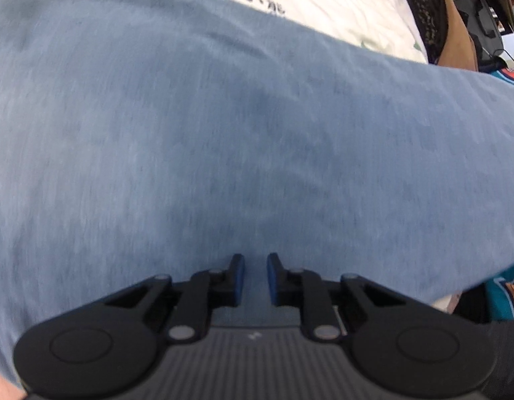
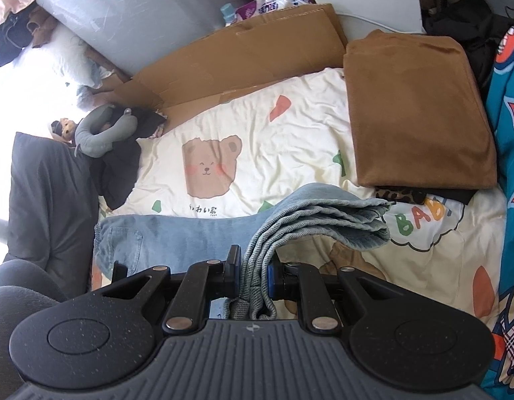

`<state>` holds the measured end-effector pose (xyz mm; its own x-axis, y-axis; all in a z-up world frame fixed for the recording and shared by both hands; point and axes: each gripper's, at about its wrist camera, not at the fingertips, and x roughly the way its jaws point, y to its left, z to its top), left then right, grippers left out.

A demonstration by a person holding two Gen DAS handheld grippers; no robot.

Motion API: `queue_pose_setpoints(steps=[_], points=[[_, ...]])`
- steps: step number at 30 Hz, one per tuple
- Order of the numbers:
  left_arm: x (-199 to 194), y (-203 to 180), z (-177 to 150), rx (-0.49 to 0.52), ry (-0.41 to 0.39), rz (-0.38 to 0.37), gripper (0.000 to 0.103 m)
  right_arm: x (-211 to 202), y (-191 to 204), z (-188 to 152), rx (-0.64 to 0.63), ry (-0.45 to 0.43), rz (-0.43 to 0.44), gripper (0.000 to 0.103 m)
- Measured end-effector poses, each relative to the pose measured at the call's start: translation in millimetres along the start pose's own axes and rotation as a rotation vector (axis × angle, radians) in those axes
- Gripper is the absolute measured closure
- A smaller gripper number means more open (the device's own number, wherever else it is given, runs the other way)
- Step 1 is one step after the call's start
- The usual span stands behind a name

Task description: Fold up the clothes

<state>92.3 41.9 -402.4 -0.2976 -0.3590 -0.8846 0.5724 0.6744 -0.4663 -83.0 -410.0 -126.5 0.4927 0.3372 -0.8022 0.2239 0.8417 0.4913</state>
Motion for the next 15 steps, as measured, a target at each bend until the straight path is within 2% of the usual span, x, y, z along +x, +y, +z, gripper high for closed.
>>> queue_pose_setpoints(steps=[7,15], points=[[-1,-2,37,-0.03,-0.05,0.005,0.09,-3,8,3,-0.024,-0.001,0.007,0.089],[-1,-7,89,-0.003,-0.085,0.027,0.091,-7,24,13,-0.064,0.004,0.017,0.089]])
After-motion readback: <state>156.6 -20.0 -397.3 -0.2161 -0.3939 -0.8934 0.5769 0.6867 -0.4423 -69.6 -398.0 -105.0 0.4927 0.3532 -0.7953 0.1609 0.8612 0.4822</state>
